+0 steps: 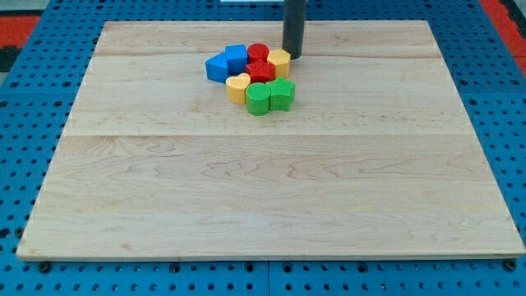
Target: Push the red circle into the red star
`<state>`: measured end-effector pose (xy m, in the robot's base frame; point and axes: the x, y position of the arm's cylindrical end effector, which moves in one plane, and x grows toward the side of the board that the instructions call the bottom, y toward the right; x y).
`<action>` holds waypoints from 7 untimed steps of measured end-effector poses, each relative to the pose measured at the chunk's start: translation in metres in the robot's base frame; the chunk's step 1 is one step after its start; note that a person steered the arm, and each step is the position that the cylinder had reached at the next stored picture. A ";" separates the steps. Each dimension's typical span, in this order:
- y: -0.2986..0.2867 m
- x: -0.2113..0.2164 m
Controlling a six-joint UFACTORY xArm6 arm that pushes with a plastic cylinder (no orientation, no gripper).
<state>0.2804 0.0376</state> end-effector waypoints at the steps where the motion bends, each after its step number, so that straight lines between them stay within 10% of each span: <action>1: 0.005 0.006; 5: 0.050 0.014; 7: -0.053 -0.077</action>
<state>0.2038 -0.0152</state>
